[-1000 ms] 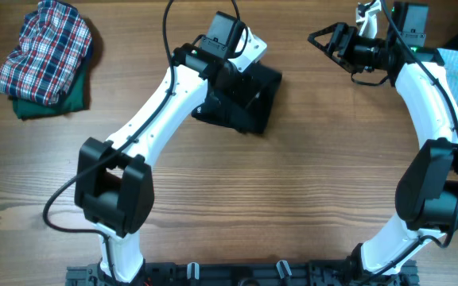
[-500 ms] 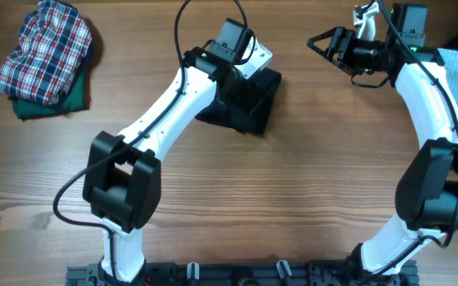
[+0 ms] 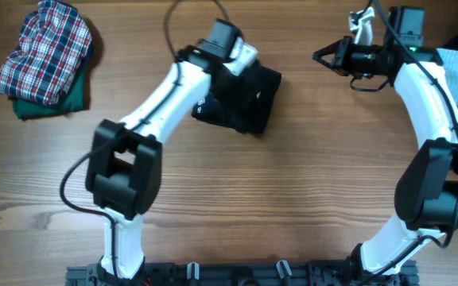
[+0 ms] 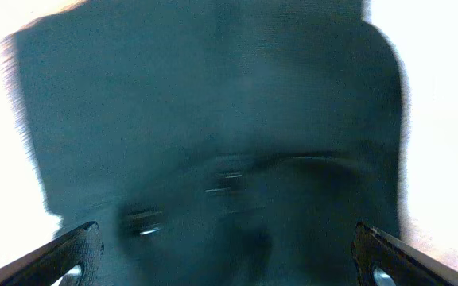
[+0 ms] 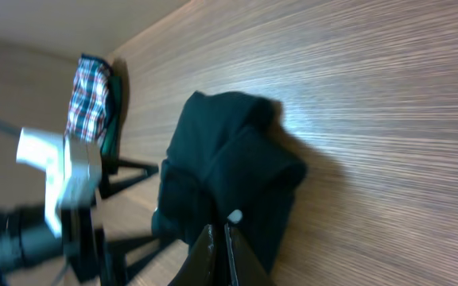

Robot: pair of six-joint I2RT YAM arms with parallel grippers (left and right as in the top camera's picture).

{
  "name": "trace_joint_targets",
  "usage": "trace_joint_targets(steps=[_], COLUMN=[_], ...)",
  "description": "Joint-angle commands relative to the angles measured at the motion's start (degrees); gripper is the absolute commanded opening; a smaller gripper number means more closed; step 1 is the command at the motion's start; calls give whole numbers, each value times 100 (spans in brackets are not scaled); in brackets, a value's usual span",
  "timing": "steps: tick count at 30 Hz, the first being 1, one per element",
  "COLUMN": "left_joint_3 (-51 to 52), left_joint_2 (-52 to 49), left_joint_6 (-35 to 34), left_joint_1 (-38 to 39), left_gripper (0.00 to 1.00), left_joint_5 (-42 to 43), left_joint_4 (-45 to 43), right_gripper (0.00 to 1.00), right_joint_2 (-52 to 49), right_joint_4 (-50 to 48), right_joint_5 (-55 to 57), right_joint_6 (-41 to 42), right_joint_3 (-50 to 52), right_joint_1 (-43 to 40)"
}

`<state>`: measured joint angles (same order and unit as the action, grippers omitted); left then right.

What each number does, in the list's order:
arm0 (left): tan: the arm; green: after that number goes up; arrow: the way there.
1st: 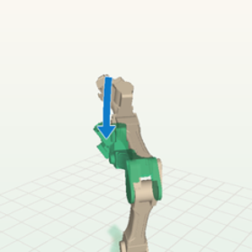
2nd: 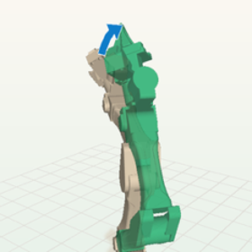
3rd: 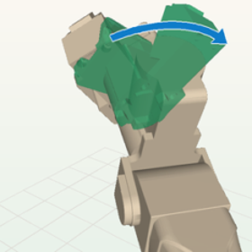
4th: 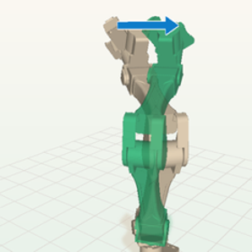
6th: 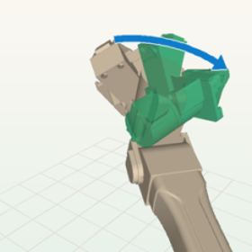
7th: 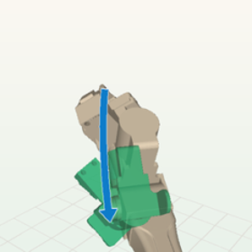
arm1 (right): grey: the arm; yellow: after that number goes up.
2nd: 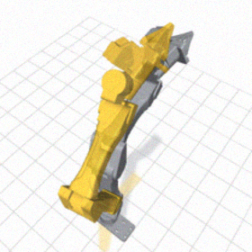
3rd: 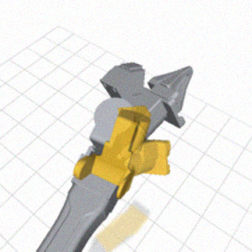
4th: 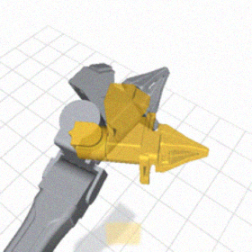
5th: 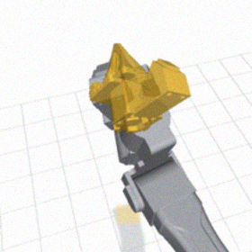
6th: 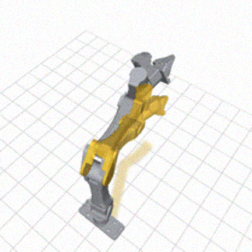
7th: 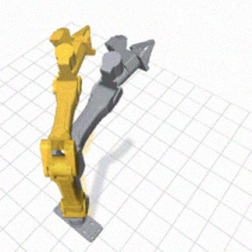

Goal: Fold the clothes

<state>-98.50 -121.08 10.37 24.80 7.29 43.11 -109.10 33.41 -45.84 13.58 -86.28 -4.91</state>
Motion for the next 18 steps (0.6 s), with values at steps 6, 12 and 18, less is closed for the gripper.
trace_joint_targets(steps=[6,12,18], left_joint_3=[-9,-7,-9], left_joint_2=[334,332,332], left_joint_6=[-389,-487,-551], left_joint_1=[-743,-1082,-1620], left_gripper=[100,100,100], left_joint_5=[232,227,302], left_joint_4=[122,-192,-798], right_gripper=[4,4,4], right_joint_2=[90,87,87], right_joint_4=[-402,81,503], right_joint_5=[111,859,1429], right_joint_6=[199,210,566], right_joint_3=[-50,-44,-35], right_joint_1=[743,1464,1969])
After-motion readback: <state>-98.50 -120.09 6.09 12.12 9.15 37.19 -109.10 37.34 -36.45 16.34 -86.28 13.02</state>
